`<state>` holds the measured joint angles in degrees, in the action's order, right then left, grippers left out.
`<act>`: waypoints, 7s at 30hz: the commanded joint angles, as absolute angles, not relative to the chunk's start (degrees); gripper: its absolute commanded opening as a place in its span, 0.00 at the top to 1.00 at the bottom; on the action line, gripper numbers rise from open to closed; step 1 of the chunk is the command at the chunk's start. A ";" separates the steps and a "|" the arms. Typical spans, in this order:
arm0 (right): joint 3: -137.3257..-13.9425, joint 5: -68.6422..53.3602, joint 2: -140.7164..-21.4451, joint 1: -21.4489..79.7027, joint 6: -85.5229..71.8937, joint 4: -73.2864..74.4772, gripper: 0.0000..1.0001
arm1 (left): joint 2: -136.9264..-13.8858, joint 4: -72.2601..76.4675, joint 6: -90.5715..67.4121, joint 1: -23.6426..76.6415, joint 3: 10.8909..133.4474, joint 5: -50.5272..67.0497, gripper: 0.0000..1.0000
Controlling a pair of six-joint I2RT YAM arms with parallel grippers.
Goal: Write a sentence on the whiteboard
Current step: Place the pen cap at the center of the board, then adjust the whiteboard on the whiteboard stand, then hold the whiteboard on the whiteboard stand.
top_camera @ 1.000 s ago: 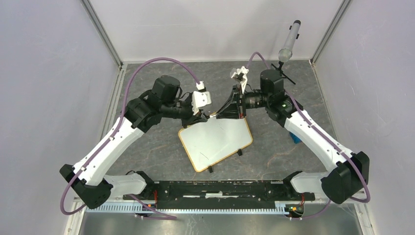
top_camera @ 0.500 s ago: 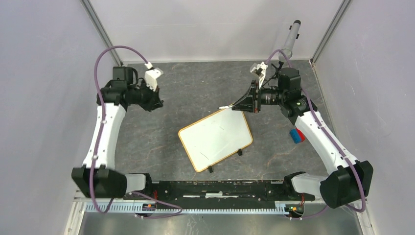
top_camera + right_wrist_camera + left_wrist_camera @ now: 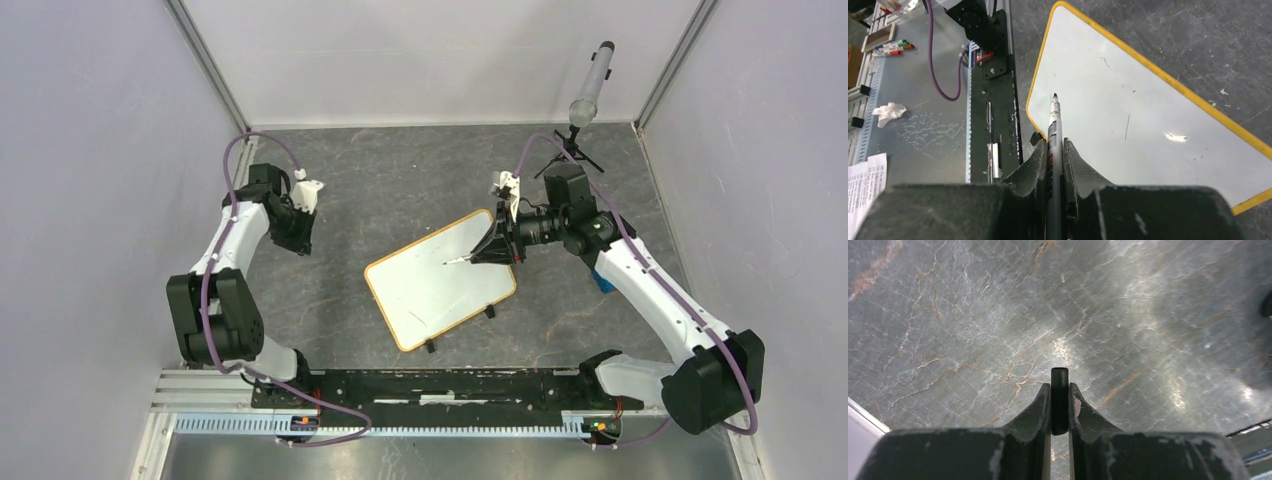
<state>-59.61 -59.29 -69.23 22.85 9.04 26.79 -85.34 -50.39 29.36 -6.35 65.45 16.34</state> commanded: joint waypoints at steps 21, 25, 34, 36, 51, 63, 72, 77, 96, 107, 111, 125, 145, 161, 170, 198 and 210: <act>-54.14 -54.89 -65.72 27.13 18.72 28.57 1.00 | -93.93 -44.09 29.24 -2.32 58.62 7.20 0.80; -54.32 -54.25 -66.39 27.75 18.81 28.32 1.00 | -93.95 -45.96 29.35 -1.94 59.42 8.35 0.72; -56.15 -53.16 -68.12 29.13 19.58 28.92 1.00 | -90.92 -49.98 29.31 -1.85 61.38 12.27 0.53; -57.68 -53.16 -69.46 29.33 20.61 30.56 1.00 | -89.87 -50.70 28.83 -1.85 62.14 12.98 0.51; -64.34 -47.30 -72.41 32.20 21.23 27.82 1.00 | -78.50 -65.23 22.03 -3.86 83.70 47.73 0.28; -64.46 -47.88 -71.14 36.11 22.85 26.63 1.00 | -86.28 -63.38 20.39 8.87 82.16 55.13 0.30; -62.44 -46.26 -68.26 37.25 25.46 27.95 1.00 | -94.60 -59.78 16.90 16.18 83.21 50.92 0.42; -61.37 -45.88 -67.85 37.53 25.48 27.77 1.00 | -96.58 -58.64 16.27 18.63 83.92 50.62 0.66; -60.12 -45.18 -67.68 38.84 25.11 27.74 1.00 | -101.51 -60.89 20.28 25.44 86.31 49.79 0.98; -59.40 -44.78 -68.09 40.48 25.05 27.07 1.00 | -100.77 -67.11 26.68 25.45 87.27 49.92 0.98; -59.82 -44.71 -69.05 41.28 25.14 26.92 1.00 | -99.57 -69.63 28.67 26.57 88.72 47.83 0.98; -60.67 -43.71 -69.79 43.59 25.47 26.65 1.00 | -102.10 -75.08 31.13 29.38 93.90 44.59 0.97; -64.12 -31.39 -73.39 50.40 18.91 17.33 1.00 | -86.31 -67.59 23.30 10.90 79.81 49.87 0.41; -68.56 -21.64 -79.44 56.42 17.07 15.48 1.00 | -88.92 -68.38 25.73 10.45 76.21 56.59 0.49; -68.82 -22.59 -80.07 56.81 15.82 14.82 1.00 | -89.23 -69.17 26.79 12.08 74.91 56.07 0.54; -68.94 -20.31 -81.34 57.73 15.21 14.63 1.00 | -90.36 -69.17 27.32 13.18 75.32 54.40 0.98; -68.91 -21.73 -80.74 57.66 15.11 15.08 1.00 | -89.88 -69.21 27.97 13.27 75.50 54.84 0.77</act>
